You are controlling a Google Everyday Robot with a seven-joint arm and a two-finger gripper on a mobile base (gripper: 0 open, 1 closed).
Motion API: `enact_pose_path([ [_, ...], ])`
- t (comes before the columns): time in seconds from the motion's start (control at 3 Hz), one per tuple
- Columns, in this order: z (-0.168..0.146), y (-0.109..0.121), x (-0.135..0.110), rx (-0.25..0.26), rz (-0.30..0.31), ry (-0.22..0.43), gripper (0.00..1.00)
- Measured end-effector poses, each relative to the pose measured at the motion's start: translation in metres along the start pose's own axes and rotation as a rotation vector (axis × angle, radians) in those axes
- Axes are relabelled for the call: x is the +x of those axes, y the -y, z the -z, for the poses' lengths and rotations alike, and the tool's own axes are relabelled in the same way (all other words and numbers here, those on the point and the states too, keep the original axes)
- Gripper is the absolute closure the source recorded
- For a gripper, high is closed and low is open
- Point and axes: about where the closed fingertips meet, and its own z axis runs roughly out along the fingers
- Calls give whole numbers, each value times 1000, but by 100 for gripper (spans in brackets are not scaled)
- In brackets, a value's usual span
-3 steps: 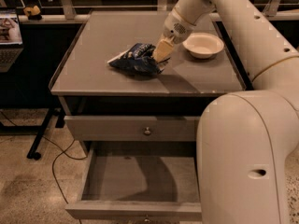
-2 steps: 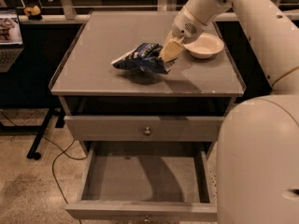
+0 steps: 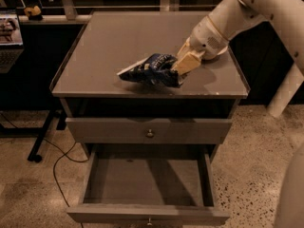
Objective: Place blue chip bag into middle drawer
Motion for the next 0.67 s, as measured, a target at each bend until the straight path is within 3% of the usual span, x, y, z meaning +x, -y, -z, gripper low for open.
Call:
enact_pose_path([
  [0.33,-3,-28,17,-6,-24,38,100],
  [0.67,-3,-28,17,-6,-23,38,100],
])
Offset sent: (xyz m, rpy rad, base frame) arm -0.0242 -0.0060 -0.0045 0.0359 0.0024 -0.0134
